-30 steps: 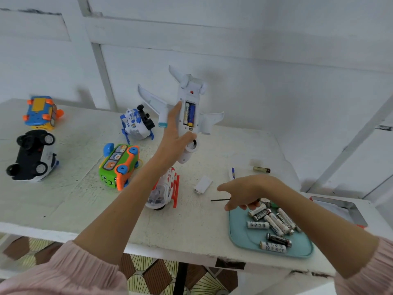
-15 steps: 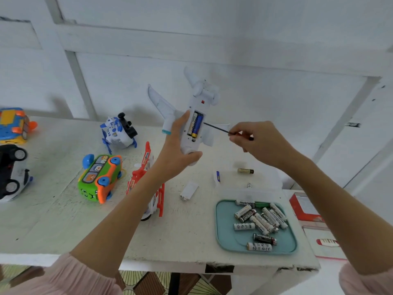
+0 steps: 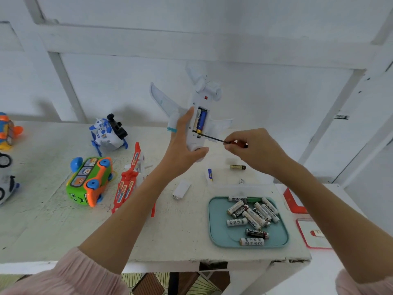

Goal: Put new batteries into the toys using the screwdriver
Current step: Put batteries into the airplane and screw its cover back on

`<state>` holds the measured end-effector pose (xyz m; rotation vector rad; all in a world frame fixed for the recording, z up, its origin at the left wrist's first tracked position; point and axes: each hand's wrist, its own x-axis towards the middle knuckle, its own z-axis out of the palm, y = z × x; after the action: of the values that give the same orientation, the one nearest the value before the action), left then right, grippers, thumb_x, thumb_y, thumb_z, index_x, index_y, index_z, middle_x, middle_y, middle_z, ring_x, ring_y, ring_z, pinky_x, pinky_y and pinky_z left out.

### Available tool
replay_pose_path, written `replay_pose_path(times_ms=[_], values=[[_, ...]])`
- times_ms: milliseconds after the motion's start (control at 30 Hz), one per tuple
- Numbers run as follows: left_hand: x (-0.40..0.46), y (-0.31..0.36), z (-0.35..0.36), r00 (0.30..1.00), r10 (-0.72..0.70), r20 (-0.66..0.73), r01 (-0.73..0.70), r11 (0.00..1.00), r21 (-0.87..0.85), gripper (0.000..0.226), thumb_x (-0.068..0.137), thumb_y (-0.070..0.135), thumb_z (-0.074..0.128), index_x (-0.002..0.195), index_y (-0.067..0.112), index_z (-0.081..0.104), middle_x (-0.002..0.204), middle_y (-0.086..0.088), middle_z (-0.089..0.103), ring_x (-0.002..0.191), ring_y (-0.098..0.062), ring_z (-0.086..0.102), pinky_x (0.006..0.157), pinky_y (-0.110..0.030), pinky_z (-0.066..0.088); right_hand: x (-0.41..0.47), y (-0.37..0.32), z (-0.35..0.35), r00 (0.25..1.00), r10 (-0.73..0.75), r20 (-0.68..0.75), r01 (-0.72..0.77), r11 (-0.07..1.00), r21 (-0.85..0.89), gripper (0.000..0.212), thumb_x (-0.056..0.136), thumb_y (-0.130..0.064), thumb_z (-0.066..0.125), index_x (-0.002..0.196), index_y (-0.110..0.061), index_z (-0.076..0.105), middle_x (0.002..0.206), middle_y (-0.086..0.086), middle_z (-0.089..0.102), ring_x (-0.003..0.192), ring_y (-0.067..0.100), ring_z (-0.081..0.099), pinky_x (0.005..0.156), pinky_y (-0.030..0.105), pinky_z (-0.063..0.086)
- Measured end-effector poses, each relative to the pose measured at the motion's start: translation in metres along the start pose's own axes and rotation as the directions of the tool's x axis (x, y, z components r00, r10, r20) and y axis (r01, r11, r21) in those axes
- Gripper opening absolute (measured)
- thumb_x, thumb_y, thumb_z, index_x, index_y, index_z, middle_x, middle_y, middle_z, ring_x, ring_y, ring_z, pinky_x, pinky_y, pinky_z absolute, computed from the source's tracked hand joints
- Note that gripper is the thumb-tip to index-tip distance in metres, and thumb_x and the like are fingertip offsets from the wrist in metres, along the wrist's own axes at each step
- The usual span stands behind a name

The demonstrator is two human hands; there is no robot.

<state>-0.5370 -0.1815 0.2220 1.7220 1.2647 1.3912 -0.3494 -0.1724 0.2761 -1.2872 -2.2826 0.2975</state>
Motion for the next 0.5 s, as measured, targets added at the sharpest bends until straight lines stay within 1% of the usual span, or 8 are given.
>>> replay_pose_path(times_ms=[67,100,133,200,233,367,433,500], values=[[0.002,0.001,0.006,1.0,-0.019,-0.024,0.018,0.999,-0.044,0.09,0.077,0.015,0.069,0.13,0.059,0.011,0.146,-0.003,0.03,0.12,-0.024,0.049,0.094,-0.041,0.052,-0.005,0.001,0.005,0.998,-0.016,-0.058,0.012,0.997,-0.079,0.02,0.092,-0.027,0.053,0.101,-0.018,0.068,0.073,-0.006,0.061,0.069,0.015,0.053,0.071,0.032,0.049],[0.004,0.002,0.01,0.999,-0.024,-0.038,0.021,0.997,-0.076,0.091,0.08,0.009,0.069,0.132,0.054,0.01,0.147,-0.004,0.028,0.121,-0.024,0.049,0.094,-0.038,0.052,-0.008,0.001,0.008,0.996,-0.026,-0.088,0.017,0.994,-0.11,0.021,0.093,-0.028,0.051,0.103,-0.018,0.067,0.079,-0.002,0.065,0.073,0.018,0.056,0.07,0.032,0.048],[0.005,0.003,0.013,0.998,-0.028,-0.053,0.022,0.995,-0.1,0.091,0.082,0.004,0.067,0.134,0.048,0.008,0.149,-0.006,0.026,0.122,-0.024,0.048,0.092,-0.03,0.053,-0.009,0.001,0.011,0.993,-0.032,-0.112,0.018,0.992,-0.127,0.022,0.094,-0.027,0.05,0.104,-0.017,0.066,0.084,0.0,0.067,0.076,0.021,0.058,0.069,0.032,0.048],[0.008,0.004,0.017,0.996,-0.049,-0.07,0.04,0.991,-0.125,0.088,0.084,0.0,0.065,0.139,0.038,0.007,0.149,-0.007,0.026,0.123,-0.022,0.047,0.08,-0.013,0.051,-0.011,0.002,0.015,0.989,-0.036,-0.146,0.016,0.99,-0.139,0.022,0.094,-0.027,0.049,0.107,-0.017,0.064,0.089,0.001,0.067,0.08,0.023,0.058,0.066,0.029,0.043],[0.01,0.003,0.018,0.995,-0.075,-0.07,0.064,0.987,-0.146,0.088,0.085,0.001,0.064,0.143,0.035,0.006,0.148,-0.006,0.028,0.122,-0.021,0.047,0.077,-0.011,0.05,-0.011,0.003,0.016,0.987,-0.042,-0.157,0.019,0.989,-0.145,0.022,0.095,-0.027,0.048,0.108,-0.017,0.063,0.089,0.001,0.067,0.08,0.024,0.058,0.064,0.029,0.04],[0.014,0.002,0.017,0.987,-0.151,-0.061,0.134,0.966,-0.219,0.089,0.088,0.006,0.062,0.148,0.028,0.001,0.146,-0.005,0.032,0.123,-0.019,0.046,0.096,-0.028,0.042,-0.013,0.009,0.021,0.981,-0.073,-0.178,0.042,0.984,-0.172,0.023,0.095,-0.026,0.047,0.11,-0.016,0.06,0.089,0.003,0.067,0.077,0.026,0.056,0.061,0.029,0.038],[0.015,0.002,0.017,0.989,-0.145,-0.041,0.133,0.969,-0.21,0.089,0.087,0.007,0.063,0.147,0.03,0.002,0.146,-0.004,0.032,0.122,-0.019,0.047,0.094,-0.027,0.043,-0.012,0.012,0.02,0.984,-0.072,-0.166,0.045,0.986,-0.161,0.023,0.095,-0.025,0.047,0.11,-0.015,0.061,0.087,0.003,0.066,0.075,0.024,0.056,0.061,0.029,0.039],[0.016,0.0,0.016,0.991,-0.137,-0.006,0.133,0.971,-0.2,0.089,0.087,0.007,0.064,0.147,0.032,0.003,0.145,-0.002,0.032,0.118,-0.014,0.05,0.088,-0.021,0.048,-0.012,0.014,0.018,0.986,-0.064,-0.152,0.045,0.991,-0.122,0.021,0.094,-0.024,0.05,0.108,-0.014,0.063,0.079,-0.002,0.063,0.072,0.021,0.053,0.062,0.029,0.039]])
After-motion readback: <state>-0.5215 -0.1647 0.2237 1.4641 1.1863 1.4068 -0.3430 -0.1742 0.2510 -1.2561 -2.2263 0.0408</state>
